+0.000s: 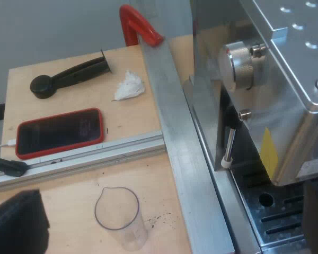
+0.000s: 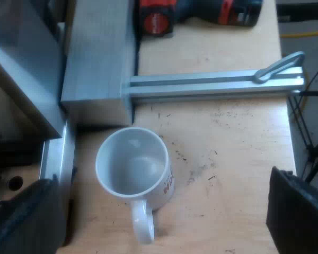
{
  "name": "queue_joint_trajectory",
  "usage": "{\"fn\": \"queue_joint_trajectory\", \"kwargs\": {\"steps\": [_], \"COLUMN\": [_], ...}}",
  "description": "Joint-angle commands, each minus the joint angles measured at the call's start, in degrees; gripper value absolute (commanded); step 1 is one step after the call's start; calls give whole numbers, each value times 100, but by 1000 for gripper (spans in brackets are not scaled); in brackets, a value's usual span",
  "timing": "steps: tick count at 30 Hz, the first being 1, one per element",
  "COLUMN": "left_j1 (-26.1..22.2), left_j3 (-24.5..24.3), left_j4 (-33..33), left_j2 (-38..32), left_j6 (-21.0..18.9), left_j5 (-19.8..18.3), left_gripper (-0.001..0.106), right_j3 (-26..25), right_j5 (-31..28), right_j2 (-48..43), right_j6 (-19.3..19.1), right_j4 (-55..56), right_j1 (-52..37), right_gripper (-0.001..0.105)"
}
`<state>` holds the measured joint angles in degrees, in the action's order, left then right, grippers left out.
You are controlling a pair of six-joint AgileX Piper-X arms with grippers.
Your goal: Grind coffee beans and then tamp
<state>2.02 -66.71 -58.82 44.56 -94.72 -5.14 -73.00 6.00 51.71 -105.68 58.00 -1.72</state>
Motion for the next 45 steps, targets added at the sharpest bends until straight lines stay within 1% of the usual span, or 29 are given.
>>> {"fn": "queue_joint_trajectory", "kwargs": {"steps": [1, 2, 6, 7, 10, 12, 13, 15, 20, 22, 25, 27, 31, 32, 35, 37, 40, 43, 45], "left_j1": [-5, -5, -5, -5, -5, -5, -5, -5, -5, -5, -5, -5, -5, -5, -5, -5, -5, -5, -5], "left_j3": [-30, -30, -11, 30, 169, 341, 397, 644, 1058, 1227, 1312, 1402, 1503, 1507, 1527, 1538, 1526, 1558, 1593], "left_j4": [-52, -50, -50, -50, -50, -50, -50, -50, -50, -180, -398, -731, -1264, -1322, -1765, -2084, -2405, -2357, -2189], "left_j2": [-216, -317, -705, -899, -1275, -1672, -1753, -2257, -3180, -3619, -3908, -4280, -4811, -4857, -5154, -5347, -5342, -5341, -5341], "left_j6": [-51, -61, -81, -81, -125, -124, -124, -124, -124, -124, -124, -124, -124, -124, -124, -124, -124, -158, -190], "left_j5": [57, 57, 60, 60, 60, 112, 138, 312, 323, 323, 323, 323, 323, 323, 323, 323, 370, 582, 639], "left_gripper": [105, 105, 105, 105, 105, 105, 105, 105, 105, 105, 105, 105, 105, 105, 105, 105, 105, 105, 105], "right_j3": [60, 118, 275, 442, 599, 782, 829, 1022, 1490, 1778, 1987, 2218, 2489, 2525, 2731, 2778, 2862, 2931, 2987], "right_j5": [112, 76, -73, -74, -78, -78, -78, -78, -78, -78, -78, -78, -67, -90, -338, -442, -335, -311, -192], "right_j2": [-335, -452, -825, -1303, -1727, -2129, -2243, -2653, -3447, -3841, -4162, -4518, -5072, -5120, -5482, -5486, -5477, -5477, -5477], "right_j6": [-196, -270, -359, -390, -432, -520, -520, -520, -520, -471, -464, -392, -363, -363, -338, -197, -190, -210, -210], "right_j4": [-37, -37, -37, -37, -37, -37, -37, -37, -37, -37, -37, -37, -29, -29, -3, 185, 203, 159, 61], "right_j1": [-26, -12, -9, -9, -9, -9, -9, -9, -9, -9, -9, -9, -9, -9, -9, -9, -9, -9, -9], "right_gripper": [79, 79, 79, 79, 79, 79, 79, 79, 79, 79, 79, 79, 79, 79, 79, 79, 79, 79, 79]}}
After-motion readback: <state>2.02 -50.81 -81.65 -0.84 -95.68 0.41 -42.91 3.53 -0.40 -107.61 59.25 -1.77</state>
